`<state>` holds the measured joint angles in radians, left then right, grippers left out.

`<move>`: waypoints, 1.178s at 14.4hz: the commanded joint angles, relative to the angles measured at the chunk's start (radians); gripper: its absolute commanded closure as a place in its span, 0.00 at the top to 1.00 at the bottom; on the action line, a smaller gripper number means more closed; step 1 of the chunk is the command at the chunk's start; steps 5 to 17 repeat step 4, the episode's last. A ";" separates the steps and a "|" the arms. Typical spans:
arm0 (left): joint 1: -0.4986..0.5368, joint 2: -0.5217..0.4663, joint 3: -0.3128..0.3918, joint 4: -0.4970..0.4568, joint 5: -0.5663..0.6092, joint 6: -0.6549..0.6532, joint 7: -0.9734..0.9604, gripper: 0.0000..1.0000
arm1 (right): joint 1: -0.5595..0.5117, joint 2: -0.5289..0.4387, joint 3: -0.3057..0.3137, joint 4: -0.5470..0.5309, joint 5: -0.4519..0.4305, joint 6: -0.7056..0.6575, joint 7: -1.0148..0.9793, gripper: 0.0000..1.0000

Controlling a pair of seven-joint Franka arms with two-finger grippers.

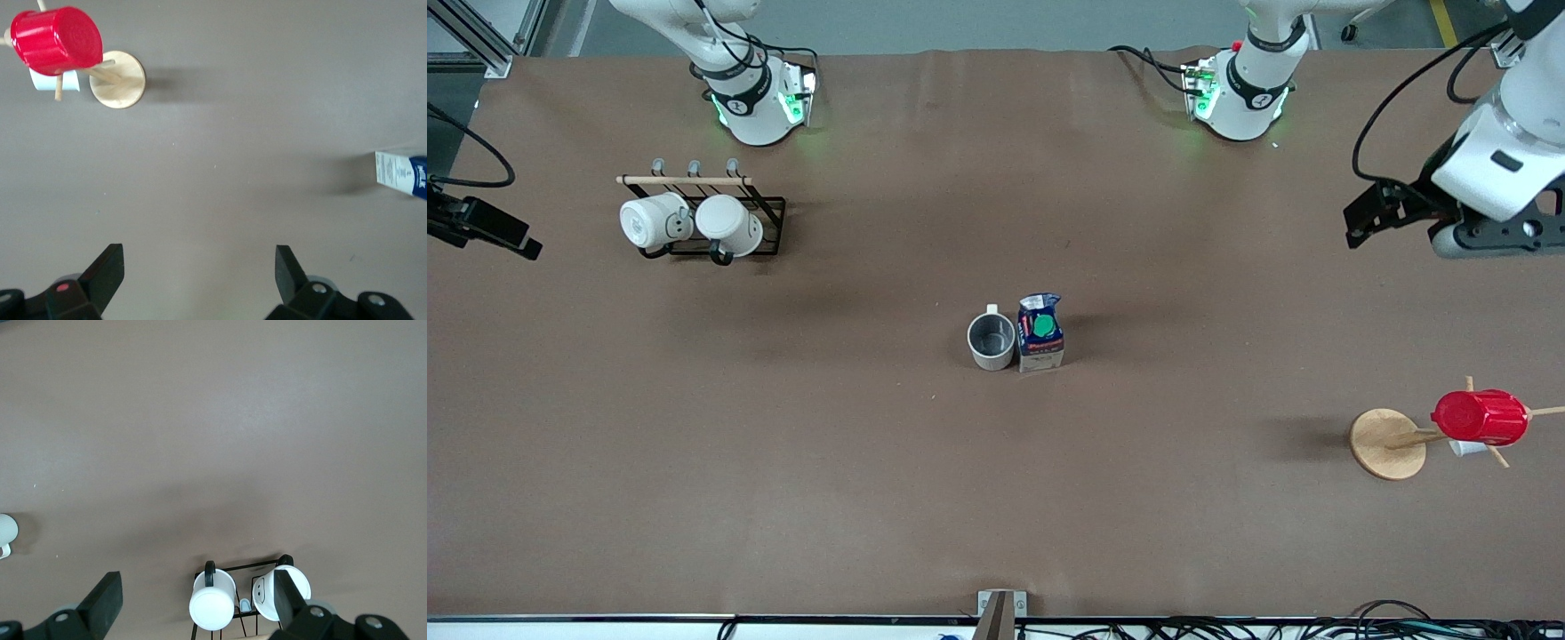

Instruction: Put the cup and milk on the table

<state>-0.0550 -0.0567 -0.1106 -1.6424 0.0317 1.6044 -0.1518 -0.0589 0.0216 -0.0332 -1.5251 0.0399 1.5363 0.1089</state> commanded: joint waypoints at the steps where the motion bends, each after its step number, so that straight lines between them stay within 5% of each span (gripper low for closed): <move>1: -0.016 -0.041 0.029 -0.034 -0.019 -0.001 0.072 1.00 | -0.002 -0.020 0.001 -0.009 0.006 -0.010 -0.012 1.00; 17: -0.009 -0.038 0.029 -0.008 -0.019 -0.024 0.075 1.00 | -0.004 -0.019 -0.001 -0.009 0.006 -0.010 -0.014 1.00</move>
